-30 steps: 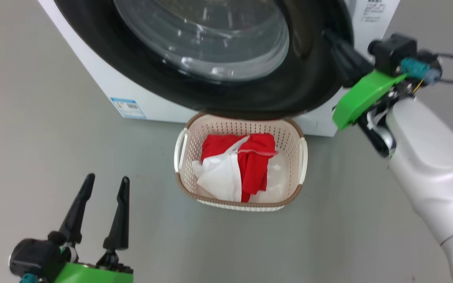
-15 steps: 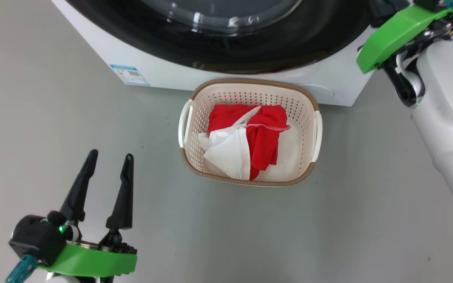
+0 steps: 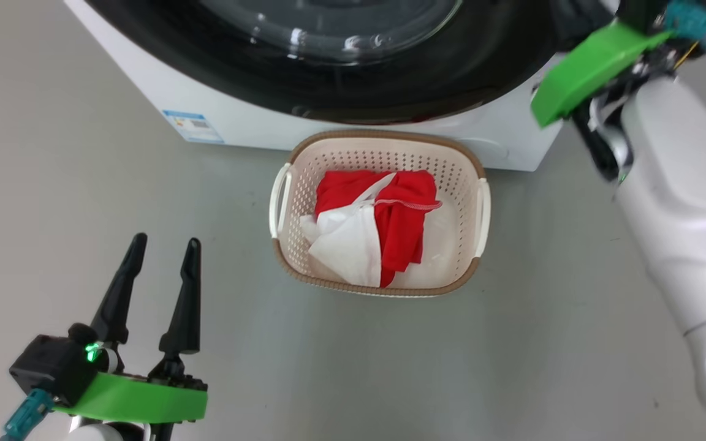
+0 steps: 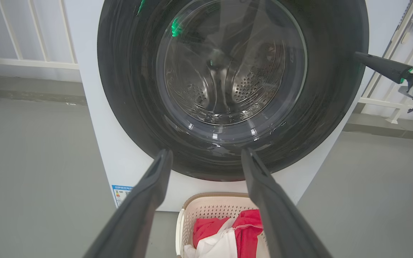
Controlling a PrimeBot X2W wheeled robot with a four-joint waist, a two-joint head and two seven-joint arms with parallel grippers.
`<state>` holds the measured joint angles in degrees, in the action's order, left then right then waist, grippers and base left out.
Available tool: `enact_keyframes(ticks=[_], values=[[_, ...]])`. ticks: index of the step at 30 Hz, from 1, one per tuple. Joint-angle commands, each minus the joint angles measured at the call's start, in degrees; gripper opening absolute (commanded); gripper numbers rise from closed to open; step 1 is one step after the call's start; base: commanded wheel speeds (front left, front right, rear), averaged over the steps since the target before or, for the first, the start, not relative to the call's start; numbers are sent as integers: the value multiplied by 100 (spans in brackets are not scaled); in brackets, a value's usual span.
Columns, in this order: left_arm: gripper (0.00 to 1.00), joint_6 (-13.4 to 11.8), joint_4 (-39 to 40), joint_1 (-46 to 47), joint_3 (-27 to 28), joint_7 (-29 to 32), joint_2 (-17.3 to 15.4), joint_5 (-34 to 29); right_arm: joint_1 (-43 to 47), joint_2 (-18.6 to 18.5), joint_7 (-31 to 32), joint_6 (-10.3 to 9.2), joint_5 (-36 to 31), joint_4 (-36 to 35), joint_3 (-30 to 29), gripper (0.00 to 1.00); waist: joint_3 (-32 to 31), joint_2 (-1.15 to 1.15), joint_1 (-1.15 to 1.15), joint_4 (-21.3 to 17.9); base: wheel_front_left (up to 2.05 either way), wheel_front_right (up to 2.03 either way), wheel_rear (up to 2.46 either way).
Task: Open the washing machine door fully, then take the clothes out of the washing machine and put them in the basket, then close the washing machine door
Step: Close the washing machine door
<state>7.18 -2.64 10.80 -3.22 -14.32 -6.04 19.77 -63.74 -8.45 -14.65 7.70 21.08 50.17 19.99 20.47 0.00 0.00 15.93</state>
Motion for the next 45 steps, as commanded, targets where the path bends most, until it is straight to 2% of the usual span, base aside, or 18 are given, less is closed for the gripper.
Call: enact_keyframes(ticks=[1, 2, 3, 4, 6, 9, 16, 23, 39, 45], values=[[100, 31, 69, 55, 227, -68, -164, 66, 253, 181, -35, -21, -20, -218, 48, 9, -156, 0, 0, -140, 0, 0, 0], [100, 31, 31, 46, 233, -68, -179, 76, 378, 199, -35, -21, 2, -331, 40, 32, -214, 0, 0, -184, 0, 0, 0], [100, 31, -1, 39, 256, -68, -185, 88, 514, 213, -35, -21, 16, -441, 37, 47, -273, 0, 0, -230, 0, 0, 0], [100, 31, -15, 32, 302, -68, -179, 110, 654, 225, -35, -21, 23, -545, 49, 69, -331, 0, 0, -279, 0, 0, 0], [100, 31, -17, 13, 412, -68, -149, 153, 926, 240, -35, -21, 37, -752, 60, 99, -434, 0, 0, -387, 0, 0, 0], [100, 31, -55, -35, 489, -68, -130, 132, 1314, 252, -35, -21, 64, -1037, -41, 100, -587, 0, 0, -563, 0, 0, 0], [100, 31, -166, -190, 502, -68, -119, 112, 2357, 339, -35, -21, -100, -1770, -775, 100, -1002, 0, 0, -1010, 0, 0, 0], [100, 31, -260, -381, 531, -68, -118, 81, 3200, 407, -35, -21, -387, -2342, -1043, 100, -1399, 0, 0, -1345, 0, 0, 0], [100, 31, -255, -899, 517, -68, -155, -74, 5189, 55, -35, -21, -693, -4032, -1575, 100, -2117, 0, 0, -1718, 0, 0, 0], [100, 31, -256, -1051, 530, -68, -158, -115, 5734, 54, -35, -21, -689, -4363, -1838, 100, -2265, 0, 0, -1728, 0, 0, 0]])
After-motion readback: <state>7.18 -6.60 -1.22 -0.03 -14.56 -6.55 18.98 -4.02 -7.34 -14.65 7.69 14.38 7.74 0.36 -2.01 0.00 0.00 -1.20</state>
